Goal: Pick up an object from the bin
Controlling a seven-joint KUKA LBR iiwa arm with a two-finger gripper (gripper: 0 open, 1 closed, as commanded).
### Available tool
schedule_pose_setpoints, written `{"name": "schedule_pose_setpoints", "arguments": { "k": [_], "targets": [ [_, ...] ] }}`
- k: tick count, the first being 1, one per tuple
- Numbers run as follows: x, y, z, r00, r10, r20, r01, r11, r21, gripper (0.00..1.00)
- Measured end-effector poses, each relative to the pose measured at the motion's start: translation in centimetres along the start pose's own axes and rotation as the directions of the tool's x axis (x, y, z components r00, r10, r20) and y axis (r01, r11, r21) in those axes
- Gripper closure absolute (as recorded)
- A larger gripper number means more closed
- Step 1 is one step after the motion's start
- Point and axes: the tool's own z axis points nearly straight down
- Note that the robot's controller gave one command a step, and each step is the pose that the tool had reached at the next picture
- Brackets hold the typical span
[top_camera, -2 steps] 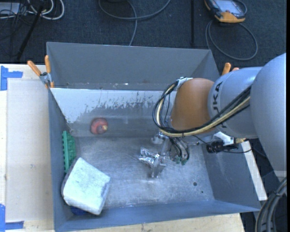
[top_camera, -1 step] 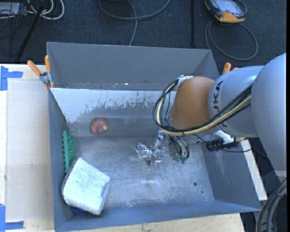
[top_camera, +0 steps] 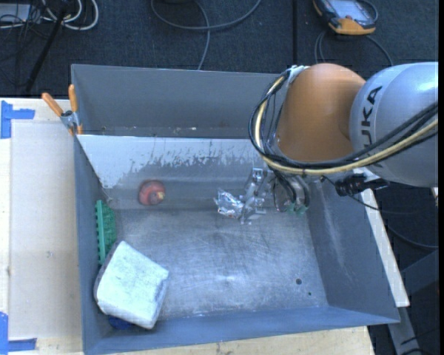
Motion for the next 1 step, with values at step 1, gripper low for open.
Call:
{"name": "schedule_pose_setpoints", "arguments": {
  "k": [1],
  "targets": [
    [-2.22,0.63,-4.99,0.996,-0.089,-0.001,0.089,0.996,0.001,1.0]
  ]
}}
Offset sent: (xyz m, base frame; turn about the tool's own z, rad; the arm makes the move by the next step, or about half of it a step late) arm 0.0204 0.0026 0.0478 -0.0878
